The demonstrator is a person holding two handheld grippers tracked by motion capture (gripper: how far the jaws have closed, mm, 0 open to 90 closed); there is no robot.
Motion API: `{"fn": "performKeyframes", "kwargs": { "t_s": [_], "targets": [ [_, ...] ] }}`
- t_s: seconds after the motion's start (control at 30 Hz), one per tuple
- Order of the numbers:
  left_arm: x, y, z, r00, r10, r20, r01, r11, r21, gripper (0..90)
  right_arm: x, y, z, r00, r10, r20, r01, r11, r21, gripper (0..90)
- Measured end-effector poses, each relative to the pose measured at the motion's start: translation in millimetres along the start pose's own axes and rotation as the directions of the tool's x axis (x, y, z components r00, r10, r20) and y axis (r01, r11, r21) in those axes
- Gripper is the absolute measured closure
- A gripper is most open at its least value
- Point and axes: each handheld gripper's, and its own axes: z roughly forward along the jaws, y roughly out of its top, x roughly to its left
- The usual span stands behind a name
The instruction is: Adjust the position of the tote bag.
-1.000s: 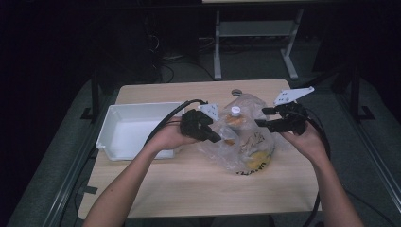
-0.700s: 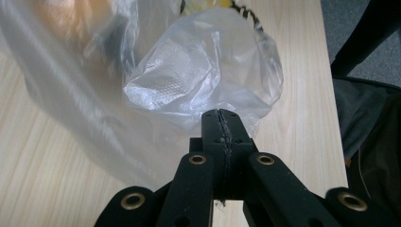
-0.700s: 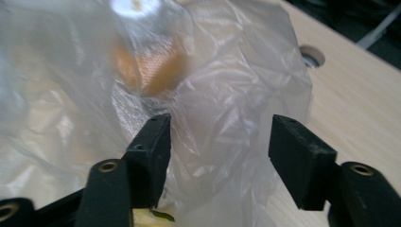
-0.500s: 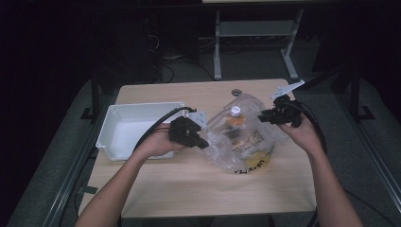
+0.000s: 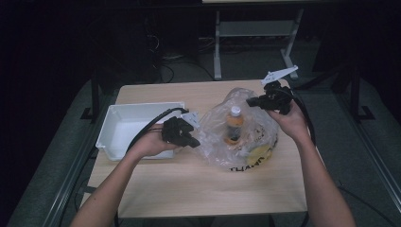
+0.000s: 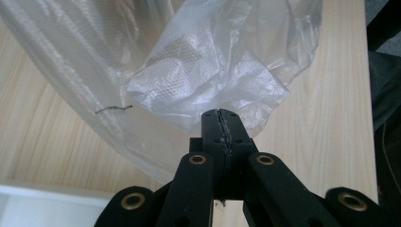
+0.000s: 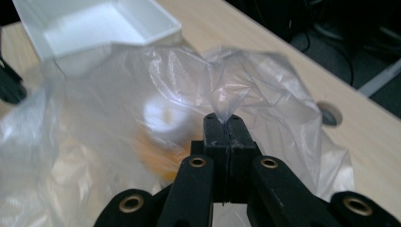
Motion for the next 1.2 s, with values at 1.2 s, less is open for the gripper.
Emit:
{"fn": "performKeyframes", "kwargs": {
  "t_s": [1.2],
  "targets": [
    [-4.8,-9.7,18.7,0.9998,-0.001,-0.021,0.003,0.9952,0.098,90.0,-33.2,-28.9,60.1,0.9820,0.188,0.022,-0.189,0.967,0.171,88.9]
  ]
}}
